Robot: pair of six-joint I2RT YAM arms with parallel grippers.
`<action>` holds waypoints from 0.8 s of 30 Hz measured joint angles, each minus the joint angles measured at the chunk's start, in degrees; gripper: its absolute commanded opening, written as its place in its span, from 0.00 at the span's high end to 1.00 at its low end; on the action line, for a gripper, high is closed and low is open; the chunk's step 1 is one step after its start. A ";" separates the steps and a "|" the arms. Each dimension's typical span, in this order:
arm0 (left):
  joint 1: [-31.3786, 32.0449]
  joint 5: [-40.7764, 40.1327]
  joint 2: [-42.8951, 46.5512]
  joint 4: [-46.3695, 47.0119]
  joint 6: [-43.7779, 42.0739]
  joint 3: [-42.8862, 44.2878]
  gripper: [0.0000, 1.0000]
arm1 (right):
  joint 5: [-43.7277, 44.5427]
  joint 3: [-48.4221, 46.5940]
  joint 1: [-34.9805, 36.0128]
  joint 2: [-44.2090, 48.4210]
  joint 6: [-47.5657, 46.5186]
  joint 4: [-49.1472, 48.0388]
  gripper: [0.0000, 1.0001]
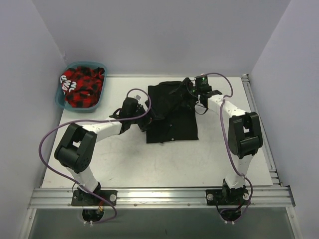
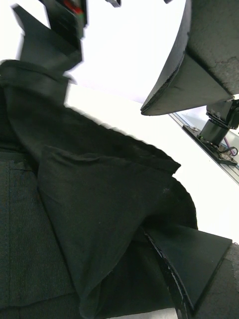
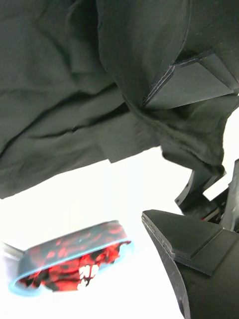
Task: Fold and stack the long sleeve shirts
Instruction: Fold the shirt
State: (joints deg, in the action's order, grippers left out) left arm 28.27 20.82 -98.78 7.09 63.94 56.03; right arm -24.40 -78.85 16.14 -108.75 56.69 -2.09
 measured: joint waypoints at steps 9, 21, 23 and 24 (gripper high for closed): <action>-0.20 0.04 0.00 0.02 0.39 0.02 0.07 | -0.72 -4.35 -2.47 -1.29 -0.83 -0.24 0.16; -3.91 0.72 -5.31 1.29 7.19 8.44 0.07 | 2.64 19.47 -6.32 18.08 -8.90 3.52 0.16; -4.44 1.20 -7.17 2.69 9.11 9.94 0.07 | 2.82 21.57 -6.25 20.48 -10.27 4.02 0.16; -4.79 1.44 -8.44 2.93 9.88 10.67 0.06 | 2.93 22.45 -6.14 21.51 -10.80 4.24 0.16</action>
State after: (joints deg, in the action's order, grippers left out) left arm 23.49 22.26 -107.22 10.02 73.82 66.70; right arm -21.47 -56.40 10.00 -87.24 45.89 2.15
